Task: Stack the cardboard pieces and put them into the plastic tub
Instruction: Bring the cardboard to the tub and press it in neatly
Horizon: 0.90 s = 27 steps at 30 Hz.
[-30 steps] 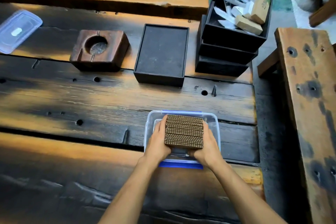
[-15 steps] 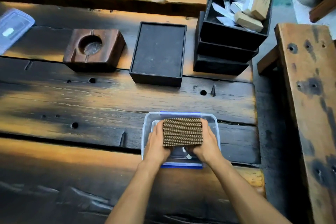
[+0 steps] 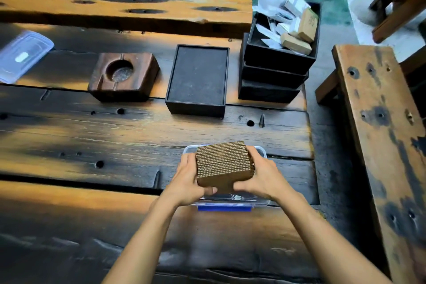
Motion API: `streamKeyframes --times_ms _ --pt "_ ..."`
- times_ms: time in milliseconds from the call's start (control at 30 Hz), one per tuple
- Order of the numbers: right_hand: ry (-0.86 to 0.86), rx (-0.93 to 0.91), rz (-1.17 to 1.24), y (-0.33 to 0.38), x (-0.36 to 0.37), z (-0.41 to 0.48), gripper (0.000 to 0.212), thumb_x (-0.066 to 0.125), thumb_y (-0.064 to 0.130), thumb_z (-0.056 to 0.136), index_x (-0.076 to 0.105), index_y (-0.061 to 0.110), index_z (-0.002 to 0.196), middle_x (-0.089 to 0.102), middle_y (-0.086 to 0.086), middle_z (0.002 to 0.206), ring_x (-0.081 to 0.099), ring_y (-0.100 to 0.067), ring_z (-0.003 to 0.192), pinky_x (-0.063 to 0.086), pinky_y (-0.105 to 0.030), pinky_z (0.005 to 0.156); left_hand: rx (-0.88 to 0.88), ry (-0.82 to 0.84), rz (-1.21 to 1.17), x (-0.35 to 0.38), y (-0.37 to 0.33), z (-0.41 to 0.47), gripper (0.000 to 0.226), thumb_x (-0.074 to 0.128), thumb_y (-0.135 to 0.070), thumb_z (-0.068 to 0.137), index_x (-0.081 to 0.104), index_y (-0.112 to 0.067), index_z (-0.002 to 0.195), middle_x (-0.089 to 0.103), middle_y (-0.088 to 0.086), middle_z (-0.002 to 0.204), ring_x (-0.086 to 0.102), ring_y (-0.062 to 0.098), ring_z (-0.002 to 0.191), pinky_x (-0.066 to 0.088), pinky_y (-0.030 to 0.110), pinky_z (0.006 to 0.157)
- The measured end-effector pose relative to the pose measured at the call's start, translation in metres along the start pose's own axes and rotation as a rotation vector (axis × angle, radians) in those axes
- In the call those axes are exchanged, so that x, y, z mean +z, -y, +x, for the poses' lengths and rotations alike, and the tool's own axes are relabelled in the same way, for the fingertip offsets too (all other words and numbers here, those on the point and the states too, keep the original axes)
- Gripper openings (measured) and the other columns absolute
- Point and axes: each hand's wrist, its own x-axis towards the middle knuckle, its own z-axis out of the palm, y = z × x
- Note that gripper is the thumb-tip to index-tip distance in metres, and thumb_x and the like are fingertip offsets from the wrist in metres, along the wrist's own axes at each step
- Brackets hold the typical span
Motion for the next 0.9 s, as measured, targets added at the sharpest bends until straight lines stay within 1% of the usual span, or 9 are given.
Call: streamKeyframes --times_ms 67,167,200,300,433,567,633,767,900 --pt "0.031 0.025 -0.006 0.007 -0.01 -0.002 0.096 0.079 0.054 0.053 0.03 0.064 0.135 0.068 0.017 0.102 0.065 -0.012 0.094 0.051 -0.028 0.076 -0.069 0.02 -0.217 -0.008 -0.005 -0.005 0.089 0.096 -0.012 0.068 0.042 -0.018 0.138 0.058 0.004 0.132 0.06 0.02 0.122 0.052 0.043 0.106" --pt "0.089 0.085 0.062 0.01 -0.019 -0.002 0.091 0.075 0.059 0.057 0.035 0.058 0.138 0.065 0.021 0.119 0.063 -0.013 0.109 0.053 -0.033 0.089 -0.178 0.048 -0.52 -0.012 -0.008 -0.012 0.083 0.099 -0.014 0.063 0.051 -0.017 0.131 0.068 0.002 0.122 0.069 0.014 0.109 0.059 0.024 0.084" --pt "0.104 0.107 0.091 0.01 -0.02 -0.002 0.086 0.073 0.062 0.058 0.038 0.057 0.136 0.061 0.023 0.124 0.061 -0.012 0.113 0.053 -0.034 0.091 -0.213 0.05 -0.637 -0.01 -0.006 -0.012 0.083 0.098 -0.018 0.06 0.053 -0.015 0.13 0.071 0.005 0.122 0.07 0.016 0.108 0.06 0.027 0.083" --pt "0.129 0.182 0.111 0.005 -0.016 -0.008 0.072 0.067 0.068 0.06 0.046 0.054 0.127 0.064 0.016 0.121 0.061 -0.009 0.109 0.053 -0.029 0.084 -0.345 0.11 -0.873 0.0 -0.001 -0.006 0.08 0.092 -0.019 0.059 0.061 -0.005 0.132 0.077 0.012 0.121 0.072 0.028 0.114 0.056 0.049 0.102" --pt "0.071 0.207 0.072 -0.004 -0.005 -0.017 0.062 0.068 0.062 0.071 0.058 0.048 0.131 0.066 0.014 0.125 0.055 -0.018 0.126 0.049 -0.036 0.099 -0.425 0.155 -0.932 0.017 0.01 0.005 0.062 0.089 -0.008 0.066 0.067 -0.002 0.124 0.079 0.014 0.116 0.075 0.029 0.109 0.061 0.039 0.087" --pt "-0.146 0.217 -0.035 -0.016 -0.001 -0.024 0.074 0.072 0.056 0.077 0.054 0.035 0.146 0.028 0.005 0.164 0.021 -0.022 0.152 0.027 -0.047 0.121 -0.479 0.155 -0.898 0.025 0.021 0.018 0.035 0.083 0.002 0.079 0.072 -0.001 0.112 0.081 0.015 0.108 0.08 0.024 0.092 0.063 0.029 0.066" --pt "-0.146 0.237 0.01 -0.024 0.0 -0.026 0.075 0.074 0.051 0.081 0.053 0.027 0.149 0.032 0.001 0.166 0.028 -0.021 0.151 0.029 -0.042 0.12 -0.499 0.154 -0.885 0.029 0.024 0.025 0.037 0.081 0.002 0.081 0.073 0.001 0.116 0.08 0.016 0.109 0.08 0.025 0.092 0.063 0.03 0.066" --pt "-0.18 0.214 0.039 -0.032 0.003 -0.03 0.073 0.077 0.041 0.079 0.055 0.024 0.147 0.053 0.003 0.153 0.046 -0.016 0.141 0.033 -0.027 0.111 -0.527 0.131 -0.865 0.042 0.019 0.039 0.029 0.082 0.003 0.08 0.071 -0.002 0.105 0.082 0.014 0.098 0.081 0.022 0.08 0.062 0.029 0.058" --pt "-0.167 0.219 0.047 -0.034 0.001 -0.03 0.076 0.076 0.043 0.079 0.051 0.027 0.149 0.053 0.004 0.152 0.045 -0.019 0.142 0.037 -0.038 0.117 -0.551 0.134 -0.873 0.054 0.017 0.045 0.059 0.089 0.001 0.071 0.059 -0.001 0.121 0.081 0.014 0.105 0.08 0.028 0.093 0.065 0.04 0.073"
